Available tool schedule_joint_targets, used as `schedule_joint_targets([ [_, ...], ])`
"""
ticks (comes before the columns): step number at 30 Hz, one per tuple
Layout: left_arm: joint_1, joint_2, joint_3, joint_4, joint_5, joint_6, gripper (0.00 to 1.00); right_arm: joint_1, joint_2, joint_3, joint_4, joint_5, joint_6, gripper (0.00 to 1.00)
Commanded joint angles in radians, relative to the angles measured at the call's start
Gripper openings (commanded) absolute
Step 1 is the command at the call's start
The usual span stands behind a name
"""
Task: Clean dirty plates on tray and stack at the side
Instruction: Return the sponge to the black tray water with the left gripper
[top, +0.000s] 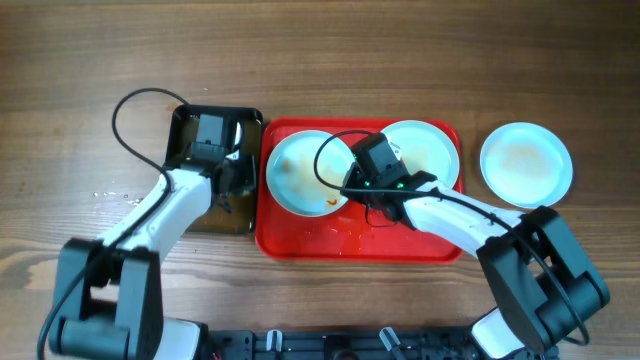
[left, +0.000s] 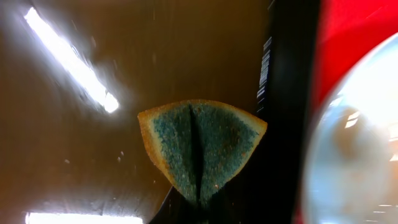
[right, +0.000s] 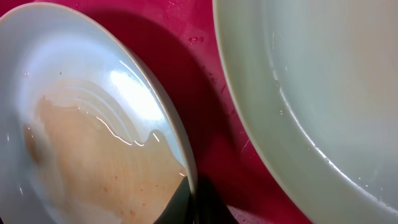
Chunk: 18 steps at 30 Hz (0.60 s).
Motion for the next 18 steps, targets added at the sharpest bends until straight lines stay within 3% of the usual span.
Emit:
schedule_joint_targets([
  [1,0.003,0.084,-0.008,0.005,-0.040,0.026,0.05,0.003,0.021,-0.001,-0.017,-0.001,-0.014,0.06],
  [2,0.003,0.099,-0.008,0.005,-0.056,0.022,0.25,0.003,0.021,-0.001,-0.017,-0.001,-0.014,0.06],
  [5,0.003,0.103,-0.008,-0.018,-0.051,-0.001,0.52,0.003,0.021,-0.001,-0.017,-0.001,-0.014,0.06],
  [9,0.003,0.103,-0.008,-0.109,-0.009,-0.051,0.52,0.003,0.021,-0.001,-0.017,-0.001,-0.014,0.06],
  [12,0.003,0.103,-0.008,-0.128,0.079,-0.054,0.39,0.003,0.021,-0.001,-0.017,-0.001,-0.014,0.06],
  [18,0.003,0.103,-0.008,-0.234,0.085,-0.057,0.52,0.003,0.021,-0.001,-0.017,-0.001,-0.013,0.06],
])
